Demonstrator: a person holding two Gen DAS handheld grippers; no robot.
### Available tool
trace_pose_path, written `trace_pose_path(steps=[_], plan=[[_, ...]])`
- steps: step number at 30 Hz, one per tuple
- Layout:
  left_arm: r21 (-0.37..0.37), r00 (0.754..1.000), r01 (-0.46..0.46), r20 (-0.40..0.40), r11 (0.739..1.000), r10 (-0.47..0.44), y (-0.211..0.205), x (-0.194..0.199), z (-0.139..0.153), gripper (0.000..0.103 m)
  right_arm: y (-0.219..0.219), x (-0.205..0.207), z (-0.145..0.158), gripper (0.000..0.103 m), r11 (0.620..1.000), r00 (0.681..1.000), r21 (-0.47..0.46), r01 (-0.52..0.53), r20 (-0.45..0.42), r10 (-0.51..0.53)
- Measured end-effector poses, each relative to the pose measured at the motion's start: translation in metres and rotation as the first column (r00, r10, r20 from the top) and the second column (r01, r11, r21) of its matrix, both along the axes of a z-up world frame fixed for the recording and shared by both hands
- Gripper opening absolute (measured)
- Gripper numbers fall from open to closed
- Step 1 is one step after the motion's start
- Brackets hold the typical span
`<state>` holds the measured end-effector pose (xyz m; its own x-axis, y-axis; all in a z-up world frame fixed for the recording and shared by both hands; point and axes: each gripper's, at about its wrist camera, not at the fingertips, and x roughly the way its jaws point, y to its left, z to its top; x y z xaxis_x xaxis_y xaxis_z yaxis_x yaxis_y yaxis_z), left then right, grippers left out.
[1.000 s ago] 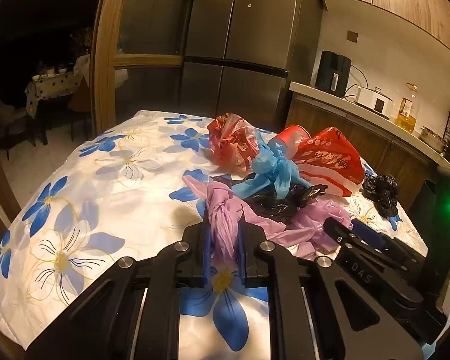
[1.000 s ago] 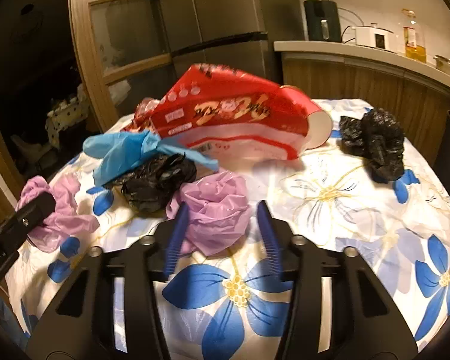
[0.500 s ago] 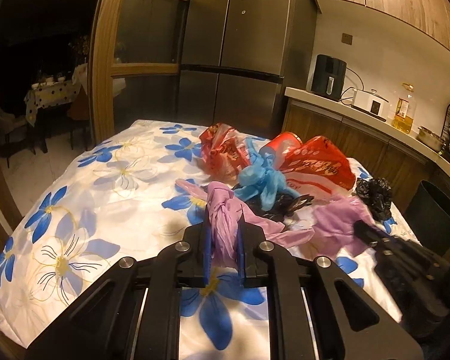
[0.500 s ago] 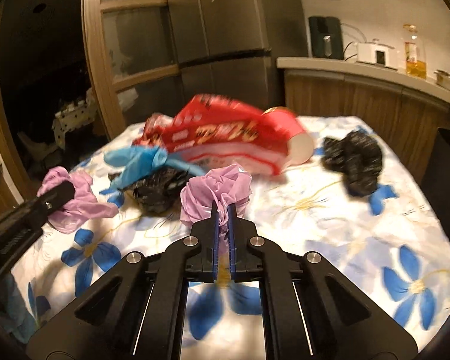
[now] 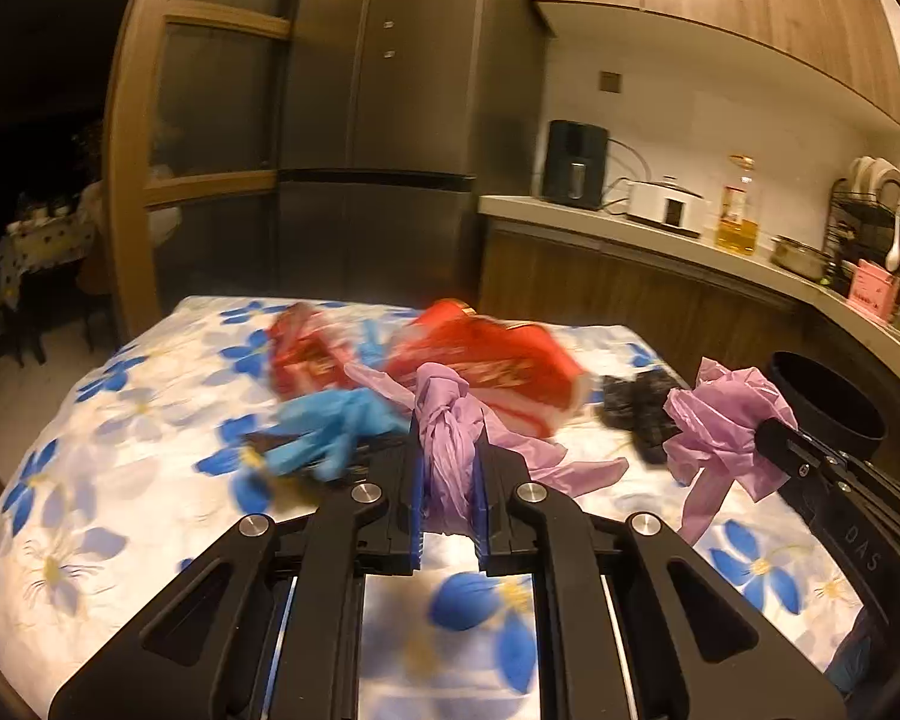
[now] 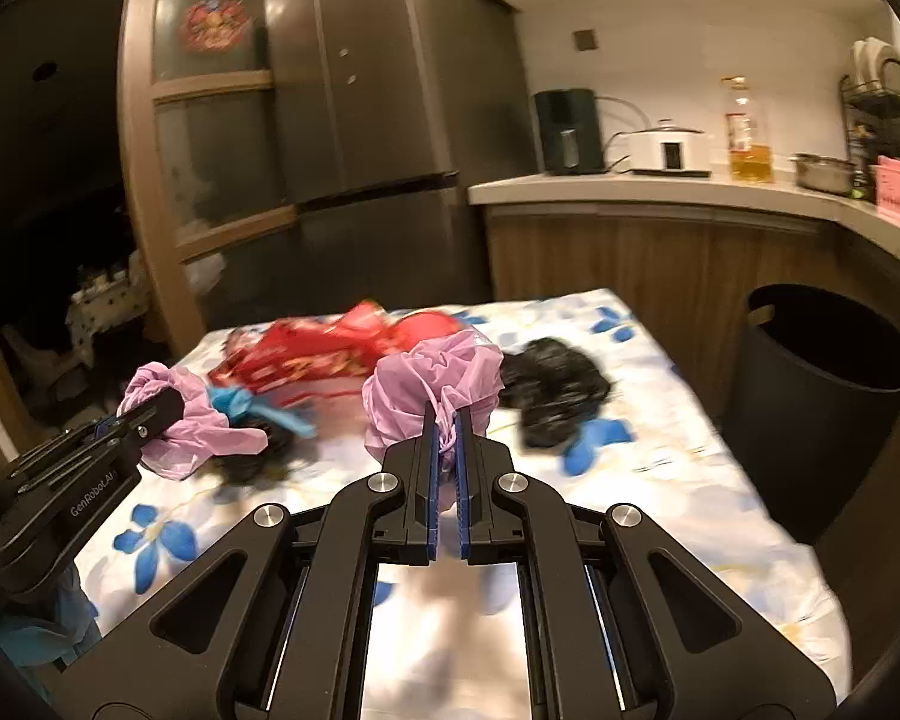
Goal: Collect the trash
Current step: 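Carry both lilac bags with both tools over the black bin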
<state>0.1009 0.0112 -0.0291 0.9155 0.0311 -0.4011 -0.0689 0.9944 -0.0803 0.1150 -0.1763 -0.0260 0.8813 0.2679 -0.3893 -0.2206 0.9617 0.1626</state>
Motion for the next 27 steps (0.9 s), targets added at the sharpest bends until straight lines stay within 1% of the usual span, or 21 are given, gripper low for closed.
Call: trace_pose_path(steps=[6, 13, 18, 27], plan=[[0.018, 0.997, 0.075, 0.021, 0.997, -0.076, -0.040, 0.015, 0.009, 0.012, -0.038, -0.003, 0.010, 0.004, 0.997, 0.997, 0.006, 0.073, 0.033, -0.073], [0.040, 0.983, 0.175, 0.039, 0.984, -0.177, -0.088, 0.036, 0.021, 0.012, -0.085, -0.003, 0.018, 0.004, 0.985, 0.982, 0.014, 0.173, 0.072, -0.173], [0.060, 0.965, 0.252, 0.064, 0.966, -0.255, -0.129, 0.050, 0.030, 0.012, -0.119, -0.001, 0.025, 0.004, 0.968, 0.963, 0.029, 0.249, 0.097, -0.251], [0.056, 0.926, 0.364, 0.086, 0.930, -0.368, -0.199, 0.077, 0.043, 0.012, -0.178, 0.007, 0.035, 0.004, 0.929, 0.919, 0.042, 0.368, 0.134, -0.371]])
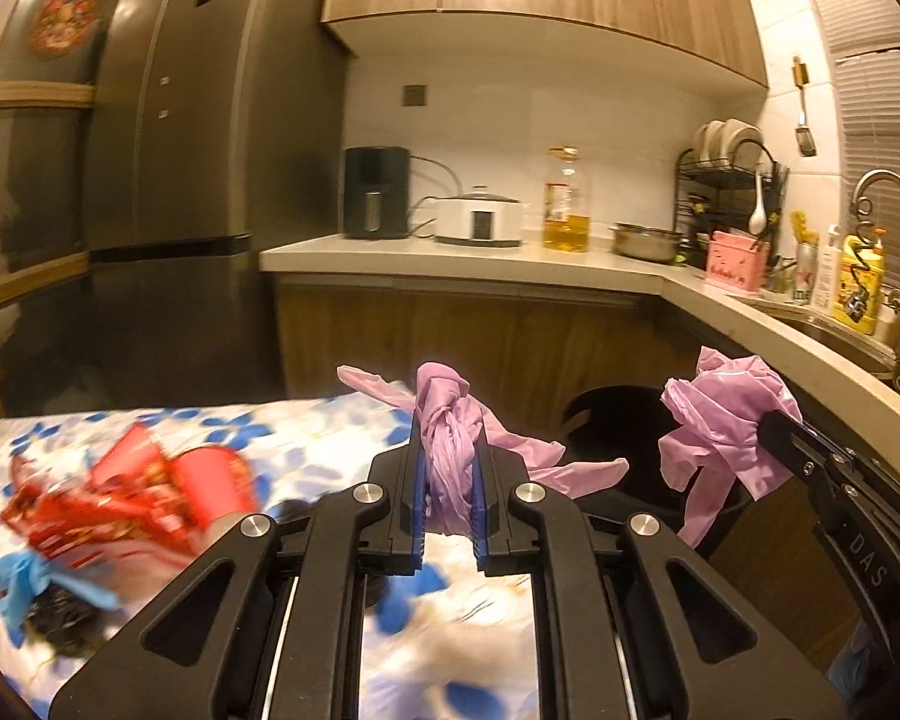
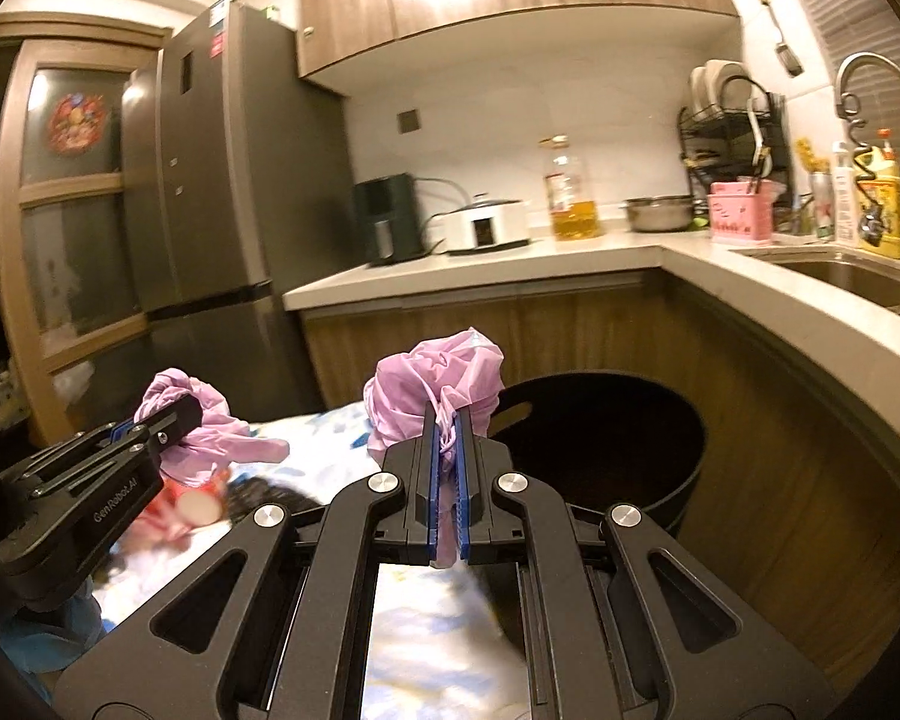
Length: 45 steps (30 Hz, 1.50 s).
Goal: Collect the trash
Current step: 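Carry both lilac bags with both tools over the black bin, then open both tools to drop the lilac bags into the bin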
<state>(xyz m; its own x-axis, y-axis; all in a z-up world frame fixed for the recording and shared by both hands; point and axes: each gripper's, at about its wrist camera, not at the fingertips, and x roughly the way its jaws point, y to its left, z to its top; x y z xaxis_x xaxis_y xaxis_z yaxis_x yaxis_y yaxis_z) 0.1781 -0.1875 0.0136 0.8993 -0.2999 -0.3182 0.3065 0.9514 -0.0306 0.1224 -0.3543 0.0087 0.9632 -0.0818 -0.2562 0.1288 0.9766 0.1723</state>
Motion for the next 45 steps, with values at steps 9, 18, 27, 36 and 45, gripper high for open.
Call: trace_pose_path(steps=[9, 18, 27, 36, 45], plan=[[-0.019, 0.993, 0.115, -0.005, 0.993, -0.115, -0.063, 0.028, 0.004, 0.011, -0.049, 0.014, 0.005, 0.004, 0.996, 0.996, -0.002, 0.089, 0.016, -0.089], [-0.022, 0.980, 0.197, -0.038, 0.980, -0.198, -0.107, 0.054, -0.005, 0.012, -0.081, 0.033, 0.006, 0.004, 0.992, 0.992, 0.019, 0.126, 0.011, -0.126], [-0.029, 0.972, 0.223, -0.063, 0.974, -0.225, -0.124, 0.070, -0.013, 0.012, -0.092, 0.047, 0.003, 0.005, 0.991, 0.991, 0.017, 0.133, 0.001, -0.133], [-0.016, 0.965, 0.243, -0.093, 0.970, -0.244, -0.136, 0.080, -0.020, 0.013, -0.098, 0.057, -0.003, 0.005, 0.991, 0.991, 0.031, 0.132, -0.018, -0.132], [0.001, 0.963, 0.248, -0.106, 0.969, -0.247, -0.139, 0.084, -0.027, 0.038, -0.109, 0.065, -0.008, 0.009, 0.988, 0.989, 0.070, 0.139, -0.055, -0.136]])
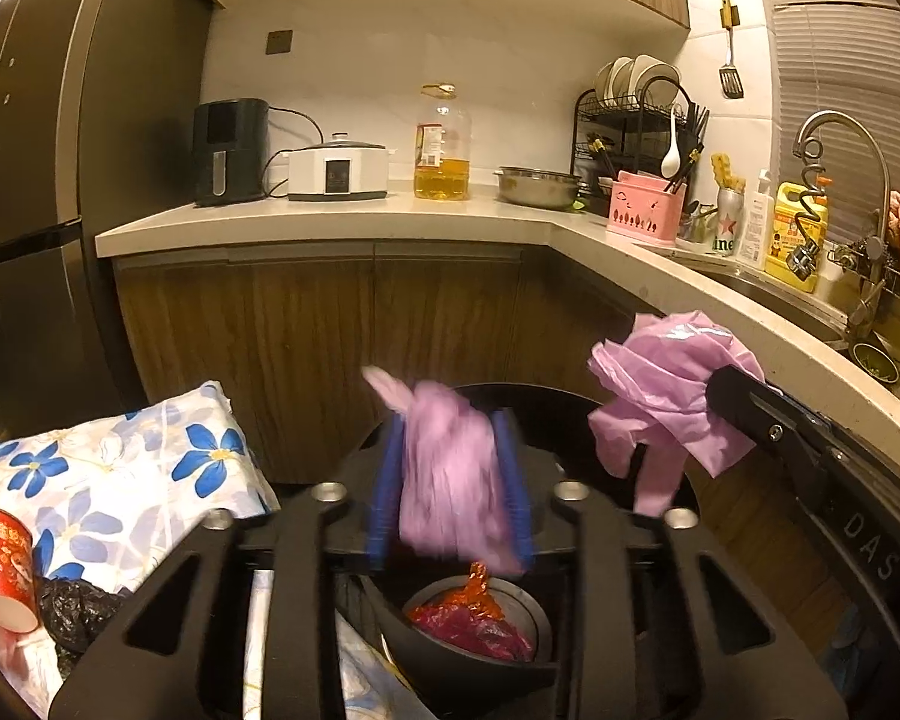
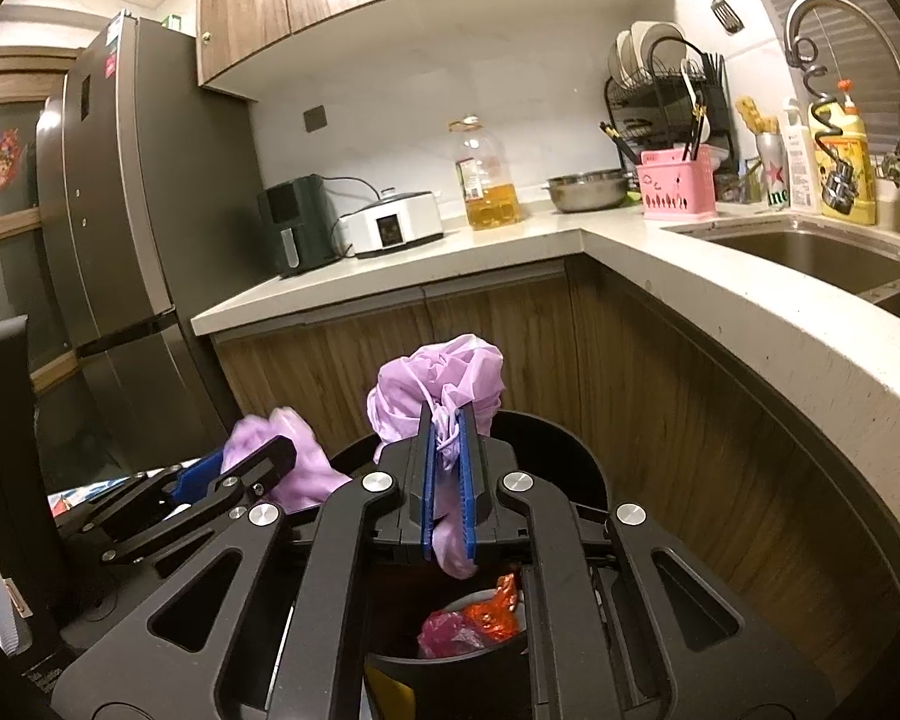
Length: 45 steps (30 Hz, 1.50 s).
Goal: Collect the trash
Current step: 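Open both tools to drop the lilac bags into the bin, then move both tools back over the remaining trash on the table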
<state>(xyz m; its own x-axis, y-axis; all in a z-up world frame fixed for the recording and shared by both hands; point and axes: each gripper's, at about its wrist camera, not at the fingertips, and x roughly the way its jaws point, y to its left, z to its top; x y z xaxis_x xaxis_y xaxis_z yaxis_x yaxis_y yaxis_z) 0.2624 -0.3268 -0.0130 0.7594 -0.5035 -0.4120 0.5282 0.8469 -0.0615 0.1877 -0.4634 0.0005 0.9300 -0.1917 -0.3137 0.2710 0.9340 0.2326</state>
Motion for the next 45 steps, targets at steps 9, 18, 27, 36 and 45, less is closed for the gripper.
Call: trace_pose_path(steps=[9, 18, 27, 36, 45], plan=[[-0.020, 0.998, -0.066, 0.005, 0.998, 0.066, 0.018, 0.001, 0.002, 0.071, -0.003, -0.002, -0.001, 0.036, 1.000, 1.000, 0.017, 0.009, -0.008, -0.009], [-0.014, 0.980, -0.197, 0.041, 0.980, 0.197, 0.058, -0.020, 0.005, 0.086, 0.017, -0.018, 0.001, 0.061, 1.000, 1.000, -0.016, 0.001, -0.003, -0.001], [-0.033, 0.939, -0.336, 0.061, 0.941, 0.337, 0.111, -0.056, 0.004, 0.095, 0.053, -0.045, 0.000, 0.075, 0.999, 0.998, -0.018, -0.046, 0.032, 0.047], [-0.046, 0.863, -0.495, 0.095, 0.868, 0.497, 0.186, -0.095, -0.002, 0.095, 0.102, -0.063, -0.007, 0.075, 0.991, 0.990, -0.001, -0.137, 0.047, 0.136], [-0.046, 0.749, -0.656, 0.082, 0.753, 0.657, 0.283, -0.125, -0.017, 0.095, 0.170, -0.068, -0.015, 0.075, 0.970, 0.969, -0.020, -0.244, 0.033, 0.245]])
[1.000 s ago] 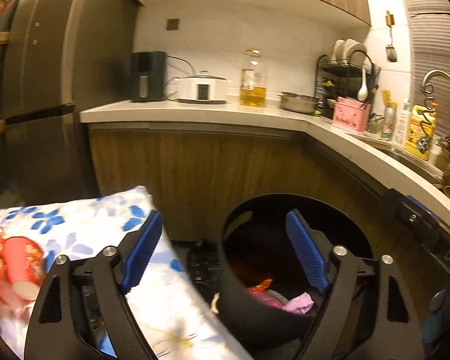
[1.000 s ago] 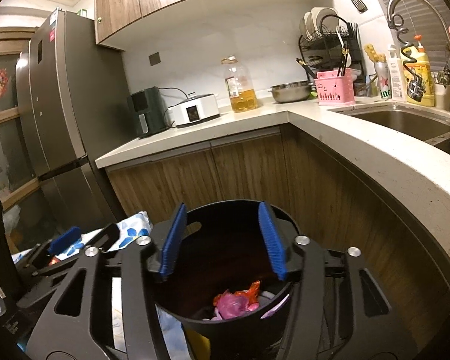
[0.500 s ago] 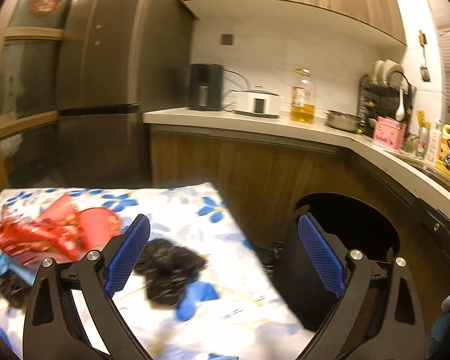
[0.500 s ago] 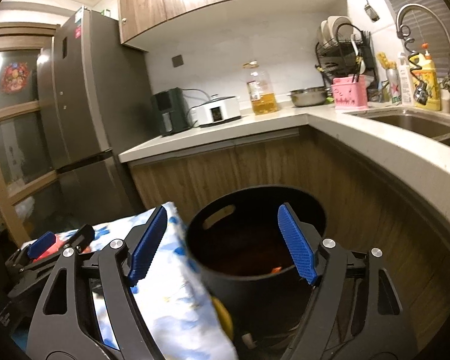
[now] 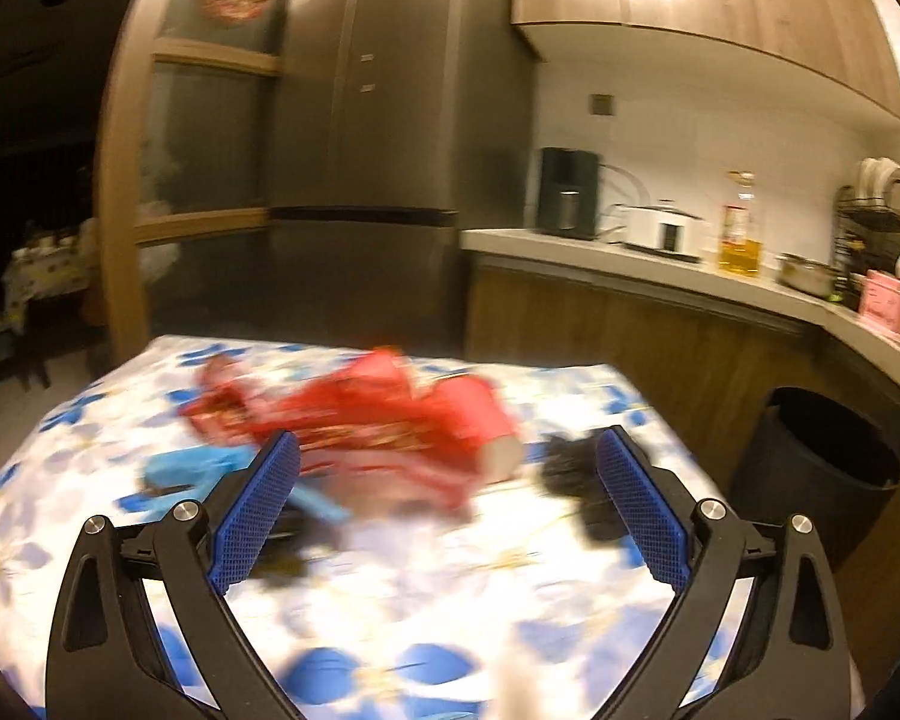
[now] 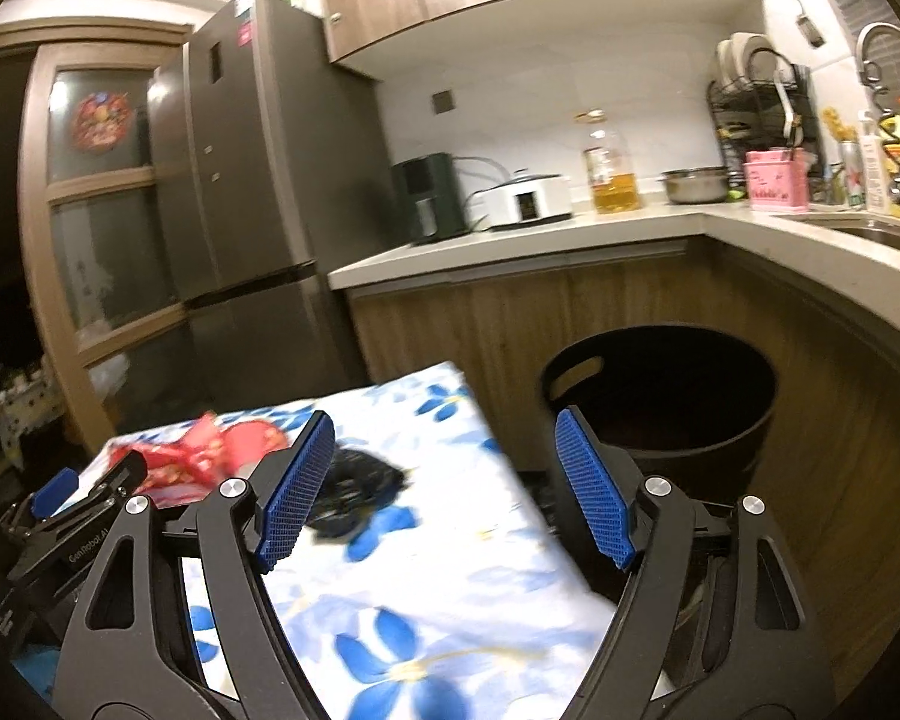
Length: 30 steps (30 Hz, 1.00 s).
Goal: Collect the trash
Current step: 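Move both tools back over the remaining trash on the table, then grasp the blue glove with the left tool while the right tool reaches the red wrapper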
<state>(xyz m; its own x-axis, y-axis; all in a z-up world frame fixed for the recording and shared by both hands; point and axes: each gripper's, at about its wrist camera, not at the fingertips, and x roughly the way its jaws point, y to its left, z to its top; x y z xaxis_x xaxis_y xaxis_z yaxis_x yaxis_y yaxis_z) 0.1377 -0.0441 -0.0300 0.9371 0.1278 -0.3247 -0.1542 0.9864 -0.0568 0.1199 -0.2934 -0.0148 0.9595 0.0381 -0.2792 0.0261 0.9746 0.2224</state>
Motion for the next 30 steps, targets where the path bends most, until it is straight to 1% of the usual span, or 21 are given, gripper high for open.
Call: trace_pose_path(steps=[4, 8, 14, 16, 18, 21, 24, 26, 27, 29, 30], plan=[[-0.031, 0.996, -0.082, -0.020, 0.996, 0.082, 0.047, -0.008, -0.005, 0.095, 0.031, 0.002, -0.007, 0.075, 0.999, 0.999, 0.003, -0.047, -0.018, 0.047], [-0.049, 0.989, -0.148, -0.033, 0.988, 0.146, 0.085, -0.013, -0.008, 0.095, 0.062, 0.005, -0.013, 0.075, 0.995, 0.995, 0.006, -0.100, -0.028, 0.100], [-0.063, 0.986, -0.162, -0.050, 0.985, 0.159, 0.110, -0.011, -0.015, 0.095, 0.106, 0.015, -0.018, 0.075, 0.984, 0.983, -0.008, -0.177, -0.045, 0.177], [-0.067, 0.987, -0.156, -0.061, 0.986, 0.152, 0.114, -0.008, -0.016, 0.091, 0.115, 0.017, -0.019, 0.075, 0.982, 0.981, -0.013, -0.189, -0.048, 0.188], [-0.063, 0.987, -0.149, -0.067, 0.987, 0.145, 0.116, -0.003, -0.016, 0.090, 0.121, 0.020, -0.020, 0.075, 0.980, 0.979, -0.013, -0.199, -0.051, 0.198], [-0.052, 0.989, -0.122, -0.086, 0.991, 0.118, 0.119, 0.006, -0.019, 0.081, 0.131, 0.025, -0.021, 0.075, 0.977, 0.976, -0.010, -0.213, -0.056, 0.212], [-0.054, 0.987, -0.090, -0.137, 0.994, 0.082, 0.123, 0.018, -0.026, 0.069, 0.139, 0.029, -0.021, 0.075, 0.974, 0.973, -0.015, -0.224, -0.055, 0.223], [-0.074, 0.983, -0.078, -0.171, 0.994, 0.064, 0.127, 0.023, -0.032, 0.054, 0.145, 0.033, -0.021, 0.075, 0.972, 0.972, -0.022, -0.232, -0.055, 0.230], [-0.084, 0.982, -0.075, -0.182, 0.994, 0.059, 0.128, 0.025, -0.035, 0.050, 0.147, 0.035, -0.021, 0.075, 0.972, 0.971, -0.024, -0.235, -0.056, 0.233], [-0.106, 0.978, -0.063, -0.203, 0.992, 0.040, 0.131, 0.028, -0.039, 0.027, 0.153, 0.039, -0.022, 0.075, 0.970, 0.968, -0.023, -0.244, -0.059, 0.242], [-0.114, 0.977, -0.054, -0.209, 0.992, 0.029, 0.132, 0.029, -0.041, 0.021, 0.155, 0.041, -0.023, 0.075, 0.969, 0.967, -0.023, -0.247, -0.061, 0.245]])
